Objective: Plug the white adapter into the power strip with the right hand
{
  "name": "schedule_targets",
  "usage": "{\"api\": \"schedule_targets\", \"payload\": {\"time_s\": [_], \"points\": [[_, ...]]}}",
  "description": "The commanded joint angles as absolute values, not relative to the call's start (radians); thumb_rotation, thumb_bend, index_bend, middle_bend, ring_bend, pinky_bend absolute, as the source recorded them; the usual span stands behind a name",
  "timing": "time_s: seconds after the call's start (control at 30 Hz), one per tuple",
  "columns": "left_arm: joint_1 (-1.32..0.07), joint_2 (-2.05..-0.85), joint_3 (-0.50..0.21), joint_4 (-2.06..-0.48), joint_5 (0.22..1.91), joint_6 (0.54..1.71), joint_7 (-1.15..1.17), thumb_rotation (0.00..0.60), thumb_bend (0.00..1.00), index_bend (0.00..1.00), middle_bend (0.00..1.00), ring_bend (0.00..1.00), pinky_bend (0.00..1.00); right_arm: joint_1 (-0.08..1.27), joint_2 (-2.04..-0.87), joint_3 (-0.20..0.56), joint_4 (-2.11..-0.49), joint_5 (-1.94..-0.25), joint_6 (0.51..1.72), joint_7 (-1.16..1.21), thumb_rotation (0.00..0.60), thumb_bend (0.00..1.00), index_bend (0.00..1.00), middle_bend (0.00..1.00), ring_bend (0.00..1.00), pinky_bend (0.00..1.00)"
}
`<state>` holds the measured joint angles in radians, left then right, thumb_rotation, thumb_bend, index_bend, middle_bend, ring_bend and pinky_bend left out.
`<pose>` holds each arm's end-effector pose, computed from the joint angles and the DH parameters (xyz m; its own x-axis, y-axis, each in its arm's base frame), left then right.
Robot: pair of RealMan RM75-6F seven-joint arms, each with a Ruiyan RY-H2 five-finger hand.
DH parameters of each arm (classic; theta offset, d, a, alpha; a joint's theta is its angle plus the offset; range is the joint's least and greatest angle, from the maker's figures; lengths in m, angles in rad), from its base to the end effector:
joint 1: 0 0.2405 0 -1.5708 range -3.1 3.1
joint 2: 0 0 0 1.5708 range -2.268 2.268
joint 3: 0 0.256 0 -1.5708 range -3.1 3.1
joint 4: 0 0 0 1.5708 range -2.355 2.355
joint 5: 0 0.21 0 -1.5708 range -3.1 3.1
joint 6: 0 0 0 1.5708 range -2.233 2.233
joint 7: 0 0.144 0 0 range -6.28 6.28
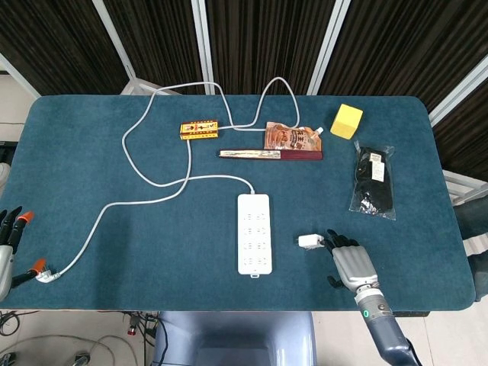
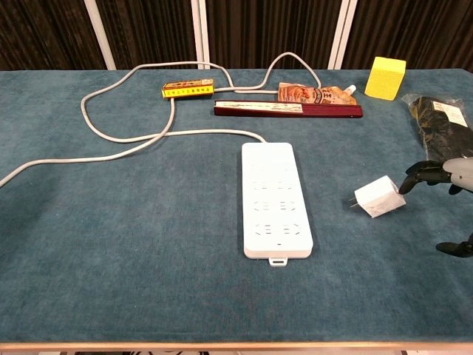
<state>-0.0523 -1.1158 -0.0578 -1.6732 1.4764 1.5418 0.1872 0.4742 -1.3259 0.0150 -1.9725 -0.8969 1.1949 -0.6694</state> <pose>-0.3043 0.1716 0.1644 0.5096 -0.0384 0.8595 0.8601 0.0471 -0.5079 -0.2079 -0.2290 0.0314 0.4429 -0.4474 0.7770 -0.8884 -0.1020 0.4477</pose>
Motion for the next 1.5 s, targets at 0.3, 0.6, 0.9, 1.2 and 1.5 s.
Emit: {"api": "schedule_targets", "payload": {"time_s": [0.3,0.6,0.9,1.2,1.5], "points": [[-0.051,-1.115,-0.058,-1.672,1.476,1.545,0.184,0.6,0.18,0.13,0.05,0.0,0.01,0.482,-1.326,0.015,-2.008,-0.937,1.227,-0.69,0.6,0.35,0.22,0.08,0.13,0.2],[-0.05,-1.116,-0.062,-1.672,1.471,1.547,0.186,0.6,0.18,0.13,0.05,0.0,0.01,0.484,-1.283,0.064,-1.996,-1.009,1.293,-0.677,0.6,0.35,0.12,0.08,0.13,0.19],[-0.049,-1.123,-0.061,-1.677,1.471,1.55,0.204,0.6,0.18,0.13,0.05,0.0,0.01,0.503,-1.19,0.107,-1.924,-1.024,1.021,-0.275,0.6,0.33,0.09,0.15,0.19,0.19],[-0.049,-1.126,-0.061,-1.678,1.469,1.55,0.215,0.6,0.18,0.13,0.05,0.0,0.01,0.498,-1.318,0.12,-1.798,-1.011,1.018,-0.185,0.6,0.32,0.15,0.23,0.25,0.19],[-0.048,-1.124,-0.066,-1.675,1.46,1.551,0.204,0.6,0.18,0.13,0.05,0.0,0.01,0.509,-1.409,0.137,-1.741,-0.961,1.05,-0.214,0.6,0.32,0.26,0.29,0.29,0.19]]}}
